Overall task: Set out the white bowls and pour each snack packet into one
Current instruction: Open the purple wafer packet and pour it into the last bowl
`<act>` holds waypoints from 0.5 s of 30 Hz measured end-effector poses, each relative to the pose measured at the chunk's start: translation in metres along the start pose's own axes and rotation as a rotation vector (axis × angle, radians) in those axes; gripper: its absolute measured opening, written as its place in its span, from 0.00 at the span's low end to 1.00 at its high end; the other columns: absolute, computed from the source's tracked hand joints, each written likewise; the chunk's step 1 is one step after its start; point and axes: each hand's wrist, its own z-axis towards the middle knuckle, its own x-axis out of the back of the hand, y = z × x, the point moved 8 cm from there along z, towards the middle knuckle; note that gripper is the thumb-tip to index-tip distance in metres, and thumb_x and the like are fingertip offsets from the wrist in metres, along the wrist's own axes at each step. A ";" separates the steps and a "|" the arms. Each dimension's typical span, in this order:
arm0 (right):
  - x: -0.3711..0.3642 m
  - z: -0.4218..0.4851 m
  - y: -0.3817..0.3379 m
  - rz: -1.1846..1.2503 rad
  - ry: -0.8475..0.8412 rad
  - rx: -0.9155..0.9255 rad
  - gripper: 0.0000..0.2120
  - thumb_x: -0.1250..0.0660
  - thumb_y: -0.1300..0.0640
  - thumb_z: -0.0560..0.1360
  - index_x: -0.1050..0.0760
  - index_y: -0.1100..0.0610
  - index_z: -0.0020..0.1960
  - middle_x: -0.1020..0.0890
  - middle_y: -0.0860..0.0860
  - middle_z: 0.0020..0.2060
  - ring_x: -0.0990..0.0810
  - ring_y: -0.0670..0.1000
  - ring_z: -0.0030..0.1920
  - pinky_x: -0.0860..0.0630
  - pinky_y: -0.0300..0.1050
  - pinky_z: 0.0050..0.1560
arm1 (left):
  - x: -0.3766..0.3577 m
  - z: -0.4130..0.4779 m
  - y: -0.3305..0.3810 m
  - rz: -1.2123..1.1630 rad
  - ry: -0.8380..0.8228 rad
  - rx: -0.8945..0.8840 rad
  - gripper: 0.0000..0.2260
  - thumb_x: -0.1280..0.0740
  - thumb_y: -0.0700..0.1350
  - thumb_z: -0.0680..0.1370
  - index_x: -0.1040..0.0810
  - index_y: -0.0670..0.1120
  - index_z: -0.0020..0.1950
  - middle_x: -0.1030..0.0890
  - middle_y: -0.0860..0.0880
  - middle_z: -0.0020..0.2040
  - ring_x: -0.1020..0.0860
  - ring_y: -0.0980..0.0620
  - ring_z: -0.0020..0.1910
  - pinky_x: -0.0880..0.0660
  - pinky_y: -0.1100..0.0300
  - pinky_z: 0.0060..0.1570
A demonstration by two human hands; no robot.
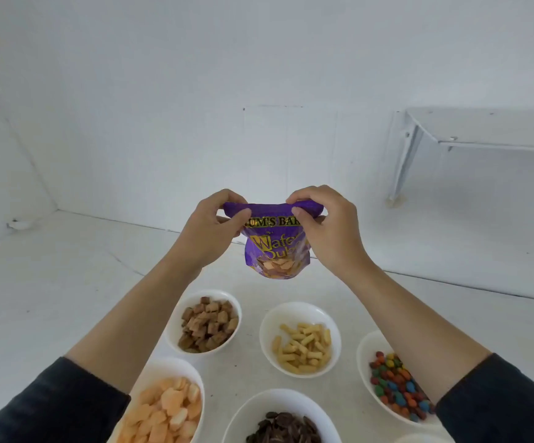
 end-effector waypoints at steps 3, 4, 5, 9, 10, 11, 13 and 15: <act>-0.058 -0.002 -0.034 0.095 -0.064 0.054 0.11 0.32 0.69 0.75 0.15 0.58 0.50 0.18 0.50 0.46 0.19 0.45 0.46 0.18 0.51 0.45 | 0.068 -0.021 -0.015 0.055 0.089 0.020 0.02 0.32 0.41 0.81 0.20 0.47 0.50 0.16 0.50 0.46 0.16 0.43 0.47 0.22 0.36 0.59; -0.078 -0.004 -0.044 0.122 -0.089 0.068 0.11 0.32 0.69 0.75 0.15 0.58 0.51 0.18 0.51 0.46 0.20 0.44 0.46 0.18 0.51 0.45 | 0.090 -0.028 -0.021 0.072 0.120 0.024 0.02 0.32 0.41 0.82 0.21 0.47 0.51 0.16 0.50 0.47 0.15 0.45 0.46 0.22 0.37 0.59; -0.099 -0.005 -0.054 0.148 -0.116 0.079 0.11 0.31 0.69 0.75 0.15 0.58 0.51 0.18 0.51 0.46 0.20 0.43 0.45 0.18 0.51 0.46 | 0.112 -0.036 -0.027 0.087 0.149 0.028 0.02 0.32 0.41 0.82 0.21 0.47 0.51 0.17 0.50 0.47 0.15 0.47 0.45 0.22 0.37 0.59; -0.188 -0.015 -0.091 0.217 -0.231 0.118 0.11 0.31 0.68 0.76 0.15 0.56 0.53 0.19 0.53 0.46 0.21 0.41 0.45 0.18 0.49 0.45 | 0.195 -0.065 -0.065 0.157 0.228 0.084 0.02 0.33 0.42 0.82 0.21 0.48 0.52 0.17 0.52 0.50 0.15 0.51 0.43 0.20 0.40 0.56; -0.210 -0.020 -0.099 0.223 -0.255 0.126 0.11 0.31 0.68 0.76 0.15 0.56 0.53 0.19 0.53 0.46 0.21 0.41 0.44 0.18 0.49 0.44 | 0.214 -0.072 -0.076 0.173 0.238 0.100 0.03 0.33 0.42 0.82 0.20 0.49 0.52 0.17 0.51 0.51 0.15 0.48 0.44 0.20 0.40 0.56; -0.230 -0.026 -0.107 0.225 -0.275 0.131 0.12 0.31 0.68 0.76 0.14 0.55 0.53 0.19 0.53 0.46 0.21 0.43 0.44 0.18 0.49 0.44 | 0.231 -0.080 -0.087 0.189 0.244 0.114 0.04 0.33 0.42 0.82 0.20 0.49 0.52 0.17 0.50 0.52 0.15 0.47 0.44 0.20 0.40 0.56; -0.268 -0.039 -0.120 0.213 -0.304 0.143 0.12 0.31 0.68 0.76 0.15 0.55 0.53 0.19 0.54 0.46 0.20 0.46 0.45 0.18 0.48 0.44 | 0.262 -0.092 -0.108 0.217 0.238 0.133 0.05 0.34 0.42 0.82 0.20 0.50 0.54 0.16 0.47 0.51 0.15 0.48 0.44 0.19 0.41 0.57; -0.302 -0.054 -0.126 0.180 -0.324 0.153 0.12 0.32 0.67 0.77 0.15 0.56 0.54 0.19 0.53 0.47 0.19 0.48 0.46 0.19 0.47 0.44 | 0.284 -0.102 -0.131 0.248 0.198 0.143 0.07 0.35 0.41 0.82 0.20 0.52 0.54 0.16 0.46 0.49 0.14 0.48 0.42 0.19 0.43 0.56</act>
